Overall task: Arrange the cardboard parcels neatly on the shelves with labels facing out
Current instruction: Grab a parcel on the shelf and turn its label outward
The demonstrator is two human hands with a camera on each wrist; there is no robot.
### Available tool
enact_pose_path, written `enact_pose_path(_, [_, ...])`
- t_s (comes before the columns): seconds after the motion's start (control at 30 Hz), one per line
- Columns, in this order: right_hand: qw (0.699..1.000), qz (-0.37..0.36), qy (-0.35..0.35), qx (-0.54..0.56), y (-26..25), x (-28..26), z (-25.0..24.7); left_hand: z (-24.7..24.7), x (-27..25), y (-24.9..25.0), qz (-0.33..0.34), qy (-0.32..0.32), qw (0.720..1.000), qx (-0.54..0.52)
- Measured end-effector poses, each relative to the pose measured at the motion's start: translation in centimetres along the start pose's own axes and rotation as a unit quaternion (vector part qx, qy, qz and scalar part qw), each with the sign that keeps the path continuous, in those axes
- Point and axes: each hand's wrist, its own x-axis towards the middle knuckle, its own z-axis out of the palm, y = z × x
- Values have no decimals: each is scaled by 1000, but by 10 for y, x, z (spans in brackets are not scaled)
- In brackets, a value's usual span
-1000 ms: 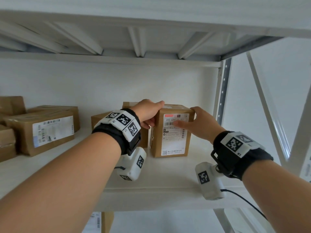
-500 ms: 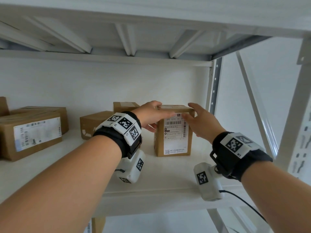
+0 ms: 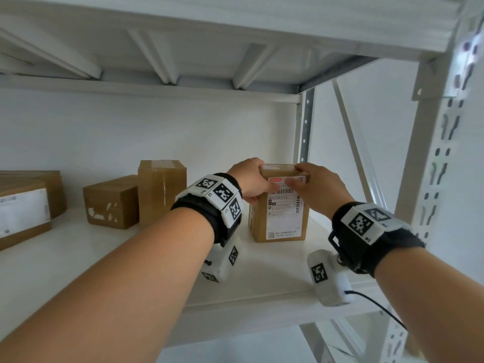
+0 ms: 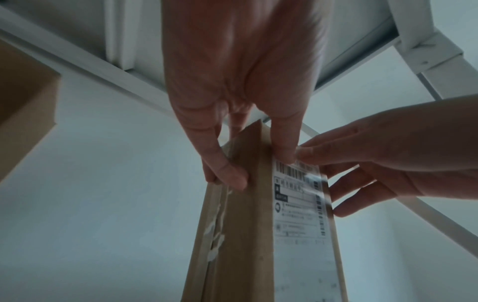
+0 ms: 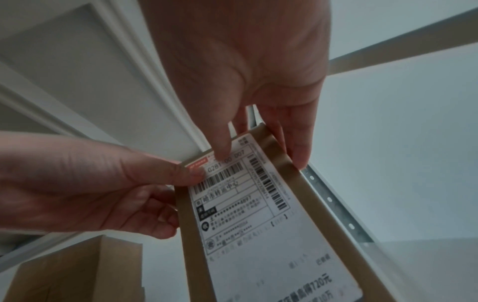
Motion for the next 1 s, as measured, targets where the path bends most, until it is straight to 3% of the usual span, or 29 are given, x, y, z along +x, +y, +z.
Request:
enact_pose_path(0.57, [1000,2,14,-14,16,4,-10,11,4,12,0,-7,1000,-3])
enact_pose_path(0.77, [994,-36,80,-60,-6,7,-17,-9,-4,11,-23,32,999,28])
enact_pose_path(1.0, [995,-74,56,-25,-56,9,-2,-54,-24,-4,-25,117,989,89])
